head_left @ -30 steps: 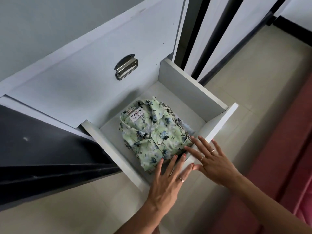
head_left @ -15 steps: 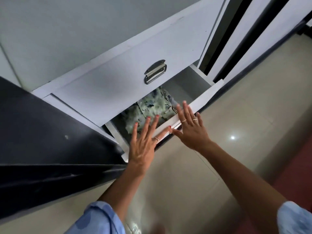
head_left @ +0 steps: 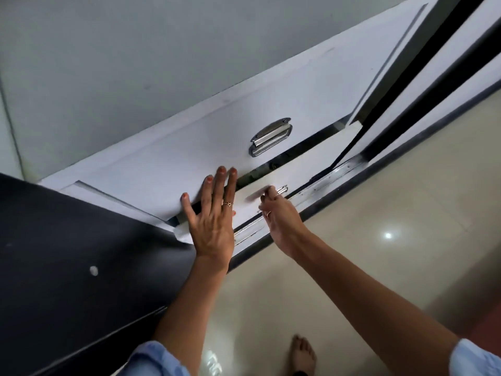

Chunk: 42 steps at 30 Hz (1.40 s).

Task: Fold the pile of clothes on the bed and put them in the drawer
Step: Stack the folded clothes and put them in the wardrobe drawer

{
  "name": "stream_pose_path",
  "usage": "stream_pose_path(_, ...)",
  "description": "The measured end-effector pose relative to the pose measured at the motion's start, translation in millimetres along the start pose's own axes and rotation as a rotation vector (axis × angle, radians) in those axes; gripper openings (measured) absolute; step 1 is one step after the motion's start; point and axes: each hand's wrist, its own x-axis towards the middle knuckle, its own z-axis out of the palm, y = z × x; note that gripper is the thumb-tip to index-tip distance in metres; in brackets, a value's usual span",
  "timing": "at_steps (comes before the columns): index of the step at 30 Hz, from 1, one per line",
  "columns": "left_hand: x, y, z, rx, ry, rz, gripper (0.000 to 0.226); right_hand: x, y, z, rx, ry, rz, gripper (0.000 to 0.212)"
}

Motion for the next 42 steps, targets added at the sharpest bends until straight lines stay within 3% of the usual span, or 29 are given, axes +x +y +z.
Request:
stream_pose_path(3,2,-2,21,0.071,0.106,0.017,0.091,18,-4,-2,-0.051,-0.027,0.031,0.041)
stream_pose_path(10,23,-1,34,0.276,0.305,0.028,0.075,39,-18,4,-0.175,-0.114,0.048,0.043)
stream_pose_path(14,24,13,16,0.27,0.194,-0.005,0.088,42,-23,-8,-0.23,-0.225,-0.015,0.04)
stream_pose_path(16,9,17,-1,0.144,0.051,0.023,0.095,48,-21,-27,-0.42,-0.261,-0.072,0.044)
stream_pose_path(18,-5,17,-18,0.042,-0.11,0.179,0.105,54,-13,-53,-0.715,-0.263,-0.113,0.049)
stream_pose_path(21,-9,13,-27,0.159,-0.337,0.398,0.114,56,9,-92,-1.005,-0.199,-0.065,0.053)
stream_pose_path(25,7,14,-16,0.29,-0.557,0.367,0.106,66,45,-116,-1.27,-0.198,0.018,0.05)
stream_pose_path(29,-1,25,9,0.269,-0.539,0.274,0.106,92,78,-116,-1.548,-0.214,-0.095,0.047)
stream_pose_path(32,-14,34,35,0.25,-0.475,0.227,0.106,129,102,-111,-1.707,-0.238,-0.279,0.065)
stream_pose_path(35,-23,40,70,0.276,-0.446,0.264,0.102,170,122,-105,-1.759,-0.195,-0.381,0.078)
stream_pose_path(42,-41,31,114,0.315,-0.465,0.309,0.097,215,159,-100,-1.805,-0.153,-0.415,0.078)
